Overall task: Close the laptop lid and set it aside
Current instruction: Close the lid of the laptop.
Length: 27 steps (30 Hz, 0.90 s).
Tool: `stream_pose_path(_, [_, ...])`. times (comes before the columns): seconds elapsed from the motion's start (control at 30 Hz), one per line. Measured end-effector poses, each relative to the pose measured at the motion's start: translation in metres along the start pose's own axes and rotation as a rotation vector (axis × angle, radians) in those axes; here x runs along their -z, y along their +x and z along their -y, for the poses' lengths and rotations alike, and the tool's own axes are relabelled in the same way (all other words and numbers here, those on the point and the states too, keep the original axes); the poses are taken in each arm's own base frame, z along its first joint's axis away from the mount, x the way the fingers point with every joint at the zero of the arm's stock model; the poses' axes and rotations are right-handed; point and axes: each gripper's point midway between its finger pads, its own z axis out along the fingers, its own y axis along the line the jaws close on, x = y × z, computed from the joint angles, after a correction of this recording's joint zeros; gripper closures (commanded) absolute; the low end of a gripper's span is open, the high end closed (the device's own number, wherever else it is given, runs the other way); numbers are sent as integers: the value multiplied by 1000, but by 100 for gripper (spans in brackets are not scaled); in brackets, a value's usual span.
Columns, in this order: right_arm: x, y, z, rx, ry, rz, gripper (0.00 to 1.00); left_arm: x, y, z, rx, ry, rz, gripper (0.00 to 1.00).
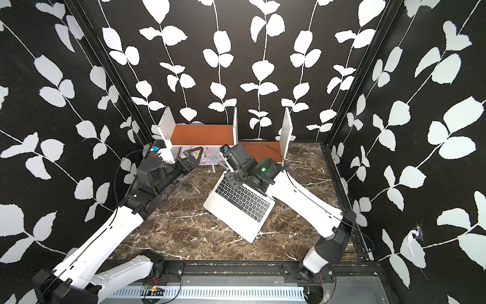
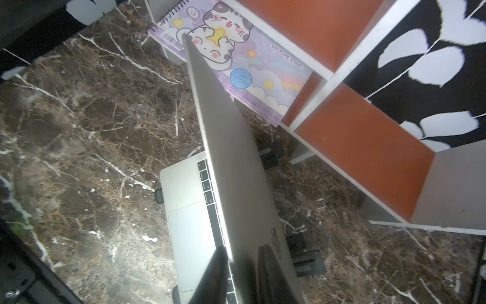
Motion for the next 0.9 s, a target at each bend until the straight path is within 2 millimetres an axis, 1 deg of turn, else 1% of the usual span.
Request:
stream_pose_path(0.1, [5, 0, -13, 72, 58, 21, 76, 5, 1, -11, 1, -59, 3, 2])
stream_pose_path(0.17, [5, 1, -24, 118, 93, 23, 76, 10, 0, -16, 1, -87, 12, 2])
stream_pose_path(0.27, [-5, 10, -39, 183, 130, -4, 76, 19, -5, -19, 2, -110, 35, 2])
stream_pose_path(0.33, [-13, 18, -44, 211, 146, -31, 76, 24, -8, -19, 3, -117, 52, 2])
stream_pose_path(0.43, [-23, 31, -45, 233, 167, -66, 76, 30, -11, -20, 3, -127, 65, 2])
stream_pose_path(0.6, [-31, 42, -45, 245, 178, -90, 76, 34, -10, -24, 3, -145, 67, 2])
stream_pose_path(0.7, [-35, 50, -53, 255, 168, -103, 76, 34, -8, -26, 4, -152, 64, 1])
stream_pose_path(0.8, [-40, 57, -63, 272, 156, -122, 72, 34, -6, -29, 6, -159, 58, 2])
stream_pose_path(0.9, [-43, 63, -70, 280, 139, -142, 63, 35, -6, -29, 6, -160, 56, 2])
